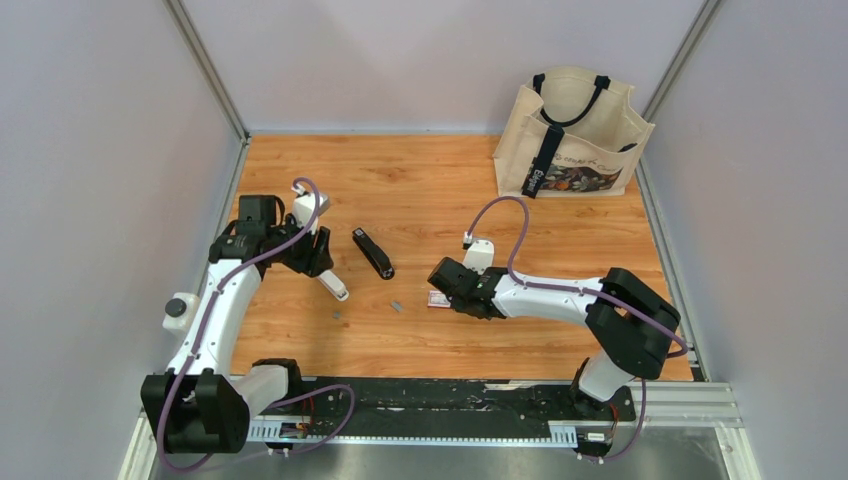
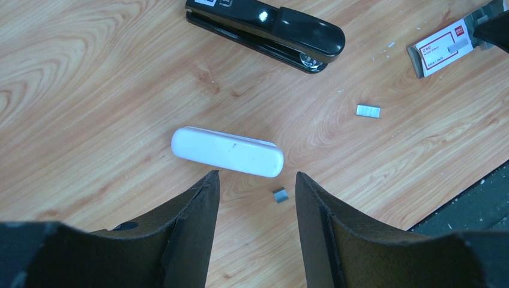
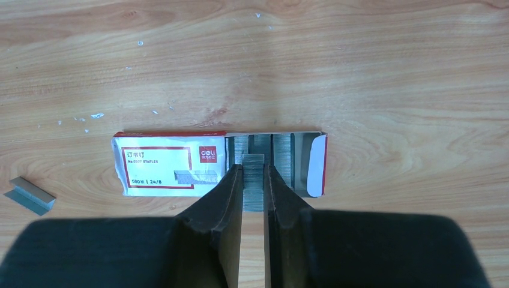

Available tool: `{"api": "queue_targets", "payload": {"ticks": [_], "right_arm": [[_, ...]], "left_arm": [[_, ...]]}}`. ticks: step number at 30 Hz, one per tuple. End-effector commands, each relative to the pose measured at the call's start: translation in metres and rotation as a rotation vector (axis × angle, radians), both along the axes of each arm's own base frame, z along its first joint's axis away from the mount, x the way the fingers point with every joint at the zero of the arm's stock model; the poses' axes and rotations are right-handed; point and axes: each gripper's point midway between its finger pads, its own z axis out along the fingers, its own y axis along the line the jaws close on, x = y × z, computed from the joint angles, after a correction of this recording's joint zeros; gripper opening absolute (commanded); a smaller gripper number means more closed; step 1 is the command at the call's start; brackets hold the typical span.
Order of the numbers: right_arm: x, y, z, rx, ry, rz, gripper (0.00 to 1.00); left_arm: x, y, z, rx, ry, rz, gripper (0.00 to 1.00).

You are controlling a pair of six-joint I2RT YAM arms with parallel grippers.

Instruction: Unload the staples from the stapler

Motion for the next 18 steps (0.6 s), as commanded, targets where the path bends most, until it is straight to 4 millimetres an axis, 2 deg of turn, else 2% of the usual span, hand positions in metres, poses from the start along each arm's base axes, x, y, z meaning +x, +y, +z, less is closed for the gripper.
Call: {"api": "queue_targets", "payload": {"ticks": [1,9,18], "right_arm": [[0.0095,0.0049,0.0142,0.043,-0.054,-0.012,0.15],[0.0112,0.0072,0.0194,0.070,-0.074,-0.003,0.16],[0.0111,0.0078,0.0152,0.046,-0.056,0.001,0.17]], "left_arm": [[0.0004,-0.0019,0.0048,-0.001,-0.035,-0.019,0.58],[-0.0006,-0.0020,0.0008,-0.001,-0.026,-0.022,0.58],[0.0003,-0.0016,0.0013,0.005,-0.029,-0.023,0.58]]}}
